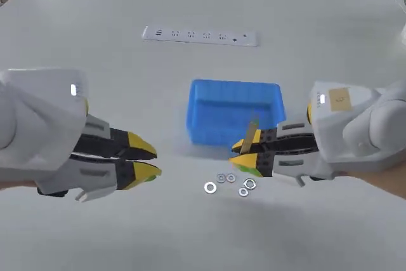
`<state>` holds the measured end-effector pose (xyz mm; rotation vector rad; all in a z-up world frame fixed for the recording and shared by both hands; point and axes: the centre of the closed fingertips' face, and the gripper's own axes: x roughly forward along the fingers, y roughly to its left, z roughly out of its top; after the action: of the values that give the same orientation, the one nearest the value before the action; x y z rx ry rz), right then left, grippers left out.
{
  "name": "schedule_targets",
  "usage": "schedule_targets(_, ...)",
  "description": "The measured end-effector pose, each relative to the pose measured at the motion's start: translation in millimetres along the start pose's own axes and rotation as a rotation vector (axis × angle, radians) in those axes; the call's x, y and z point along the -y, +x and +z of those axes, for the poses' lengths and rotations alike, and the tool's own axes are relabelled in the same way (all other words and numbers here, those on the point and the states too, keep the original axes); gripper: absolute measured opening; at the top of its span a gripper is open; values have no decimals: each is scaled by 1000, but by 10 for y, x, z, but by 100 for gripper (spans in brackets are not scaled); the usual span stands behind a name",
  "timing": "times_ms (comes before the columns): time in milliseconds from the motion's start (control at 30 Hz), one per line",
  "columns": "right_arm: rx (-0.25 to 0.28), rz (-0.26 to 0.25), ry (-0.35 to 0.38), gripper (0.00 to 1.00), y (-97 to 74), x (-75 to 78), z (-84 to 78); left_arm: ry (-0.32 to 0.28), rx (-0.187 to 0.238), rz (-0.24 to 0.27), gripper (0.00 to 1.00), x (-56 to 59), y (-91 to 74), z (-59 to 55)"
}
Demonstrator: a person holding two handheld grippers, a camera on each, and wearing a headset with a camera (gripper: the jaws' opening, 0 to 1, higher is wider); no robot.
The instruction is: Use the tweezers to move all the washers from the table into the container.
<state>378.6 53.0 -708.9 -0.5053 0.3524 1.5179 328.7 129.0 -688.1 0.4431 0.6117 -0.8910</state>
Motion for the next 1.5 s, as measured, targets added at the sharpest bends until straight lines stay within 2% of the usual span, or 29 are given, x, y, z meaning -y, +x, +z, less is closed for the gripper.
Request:
schedule_targets(233,13,-36,-21,9,-140,290,354,-31,39,65,14,-160,-129,11)
schedule_targets(300,5,-49,-50,9,-153,372,410,-44,46,87,14,-202,-143,5)
schedule_targets(333,7,-48,-52,9,-152,419,452,-55,38,119,13,-254,-154,-22)
schedule_targets(400,9,-51,-57,9,-133,525,496,-58,32,150,10,-301,-166,-57)
schedule_targets(500,2,-62,-63,9,-79,676,492,-92,58,139,10,-290,-179,-59)
schedule_targets(600,-3,-72,-57,9,-8,810,446,-110,72,153,16,-325,-175,-73)
schedule_targets(700,-3,-78,-39,9,102,948,356,-125,41,192,25,-400,-127,-165)
schedule_targets(767,-8,-81,-31,9,171,1010,292,-129,43,208,26,-431,-102,-194)
schedule_targets(833,-12,-82,-23,9,262,1067,214,-162,57,217,26,-452,-86,-203)
schedule_targets(900,-13,-85,-22,9,357,1098,140,-171,61,227,26,-470,-69,-222)
schedule_targets(967,-10,-87,-19,9,451,1116,68,-179,46,229,26,-497,-29,-299)
schedule_targets(1133,-49,-65,-24,9,633,1105,-146,-216,46,238,26,-514,9,-358)
schedule_targets(1300,-67,-55,-22,9,708,1110,-267,-230,10,242,26,-502,39,-487)
schedule_targets(1500,-69,-57,-11,9,722,1149,-326,-256,4,238,25,-478,42,-521)
